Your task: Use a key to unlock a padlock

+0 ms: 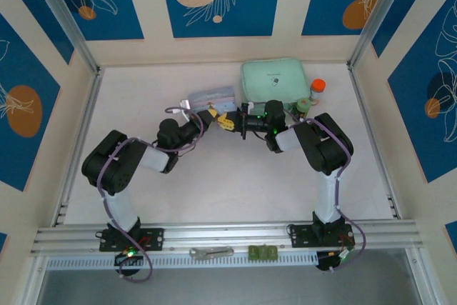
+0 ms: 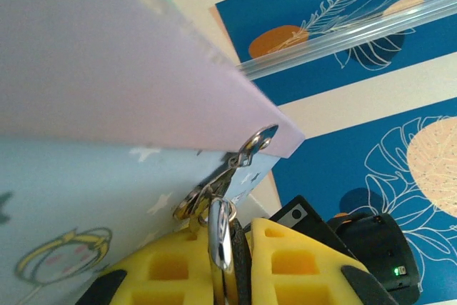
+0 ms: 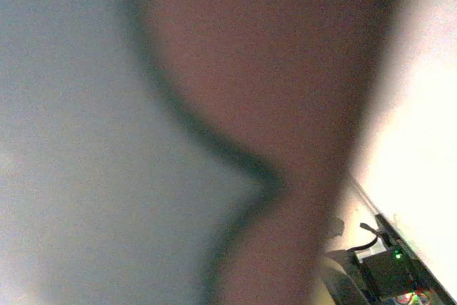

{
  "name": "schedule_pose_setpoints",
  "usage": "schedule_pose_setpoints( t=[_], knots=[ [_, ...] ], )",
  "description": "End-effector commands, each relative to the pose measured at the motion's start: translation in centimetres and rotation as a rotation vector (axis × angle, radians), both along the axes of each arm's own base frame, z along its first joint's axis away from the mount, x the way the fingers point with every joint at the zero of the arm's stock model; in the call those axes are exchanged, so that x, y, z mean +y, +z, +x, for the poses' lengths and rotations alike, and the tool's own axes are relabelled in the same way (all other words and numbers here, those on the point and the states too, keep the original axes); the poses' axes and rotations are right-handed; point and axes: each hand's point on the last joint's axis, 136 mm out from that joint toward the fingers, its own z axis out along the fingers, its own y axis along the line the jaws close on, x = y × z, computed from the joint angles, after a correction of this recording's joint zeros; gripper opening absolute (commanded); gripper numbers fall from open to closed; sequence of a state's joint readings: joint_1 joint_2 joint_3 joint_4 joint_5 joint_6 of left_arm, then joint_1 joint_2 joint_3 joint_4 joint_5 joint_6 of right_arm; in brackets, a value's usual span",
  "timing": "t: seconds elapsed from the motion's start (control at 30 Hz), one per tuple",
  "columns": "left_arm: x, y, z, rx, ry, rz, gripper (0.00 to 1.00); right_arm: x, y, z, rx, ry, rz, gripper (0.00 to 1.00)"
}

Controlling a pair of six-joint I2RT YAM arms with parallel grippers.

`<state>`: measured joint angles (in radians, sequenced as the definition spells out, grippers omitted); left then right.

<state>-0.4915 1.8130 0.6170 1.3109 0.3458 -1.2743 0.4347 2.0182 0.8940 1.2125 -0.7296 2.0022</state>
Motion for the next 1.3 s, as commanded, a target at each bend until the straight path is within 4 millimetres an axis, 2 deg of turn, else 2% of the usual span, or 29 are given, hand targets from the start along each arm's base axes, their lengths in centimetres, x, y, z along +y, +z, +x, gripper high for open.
schedule_pose_setpoints(
  t=[0.0, 0.07, 0.23, 0.43, 0.6, 0.77, 0.9, 1.1, 1.27],
  knots=[
    [-6.7, 2.3, -9.7, -0.148, -0.490, -0.007, 0.00, 0.4, 3.8, 3.3, 0.076, -0.189, 0.100, 0.00],
    [-6.5, 1.9, -9.2, -0.120, -0.467, -0.013, 0.00, 0.0, 3.6, 3.4, 0.044, -0.196, 0.079, 0.02],
    [-6.1, 0.5, -8.0, -0.059, -0.394, -0.016, 0.00, -0.7, 2.7, 3.2, -0.016, -0.204, 0.020, 0.17],
    [-5.8, -0.5, -7.4, -0.038, -0.352, -0.004, 0.00, -1.1, 1.2, 3.2, -0.040, -0.213, -0.018, 0.20],
    [-5.3, -2.2, -7.4, -0.002, -0.326, 0.019, 0.00, -1.4, -0.7, 2.8, -0.063, -0.218, -0.084, 0.21],
    [-4.5, -3.8, -7.0, 0.037, -0.271, 0.038, 0.00, -2.6, -3.1, 2.0, -0.086, -0.233, -0.181, 0.32],
    [-4.0, -5.3, -6.6, 0.076, -0.237, 0.052, 0.00, -3.8, -4.8, 1.2, -0.084, -0.240, -0.259, 0.37],
    [-3.6, -6.7, -6.3, 0.113, -0.205, 0.067, 0.00, -5.0, -5.8, -0.1, -0.116, -0.224, -0.332, 0.45],
    [-2.9, -8.2, -6.4, 0.159, -0.171, 0.125, 0.00, -6.1, -5.7, -1.6, -0.192, -0.189, -0.449, 0.48]
  ],
)
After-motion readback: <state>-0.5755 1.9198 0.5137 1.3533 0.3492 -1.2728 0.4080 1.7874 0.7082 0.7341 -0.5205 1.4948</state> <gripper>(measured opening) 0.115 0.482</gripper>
